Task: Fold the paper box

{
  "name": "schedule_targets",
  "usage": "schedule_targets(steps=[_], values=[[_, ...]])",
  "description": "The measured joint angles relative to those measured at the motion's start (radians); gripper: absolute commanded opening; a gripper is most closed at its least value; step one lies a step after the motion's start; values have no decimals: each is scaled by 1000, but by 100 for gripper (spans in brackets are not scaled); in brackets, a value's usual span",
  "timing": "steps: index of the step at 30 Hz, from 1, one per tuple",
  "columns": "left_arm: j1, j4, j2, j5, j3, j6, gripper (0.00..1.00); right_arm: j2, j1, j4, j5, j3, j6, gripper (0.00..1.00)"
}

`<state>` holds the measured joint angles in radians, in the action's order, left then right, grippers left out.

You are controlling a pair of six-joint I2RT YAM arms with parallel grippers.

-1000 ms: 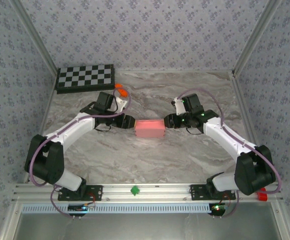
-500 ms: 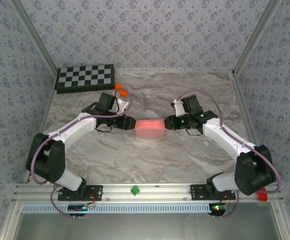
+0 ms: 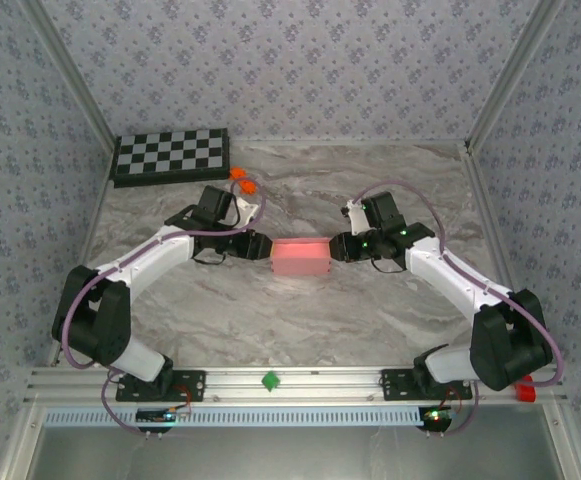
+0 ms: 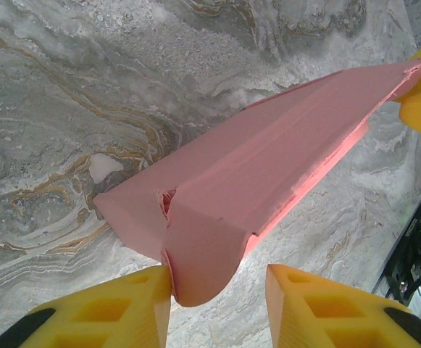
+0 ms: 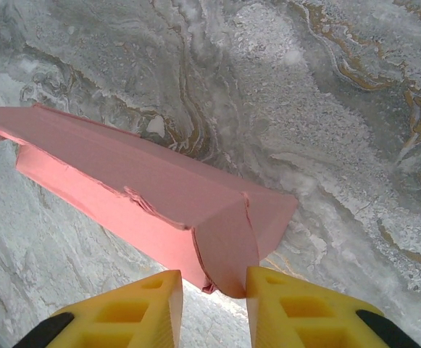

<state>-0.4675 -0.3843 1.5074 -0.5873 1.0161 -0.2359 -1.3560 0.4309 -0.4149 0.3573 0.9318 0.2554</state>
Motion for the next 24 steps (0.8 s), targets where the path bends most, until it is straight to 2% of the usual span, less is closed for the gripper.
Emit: schedule_targets(steps=[9,24], values=[[0,0,0,0,0,-2,36,0,0,0,0,0,3,30],[0,0,0,0,0,-2,27,0,2,0,8,0,13,27]])
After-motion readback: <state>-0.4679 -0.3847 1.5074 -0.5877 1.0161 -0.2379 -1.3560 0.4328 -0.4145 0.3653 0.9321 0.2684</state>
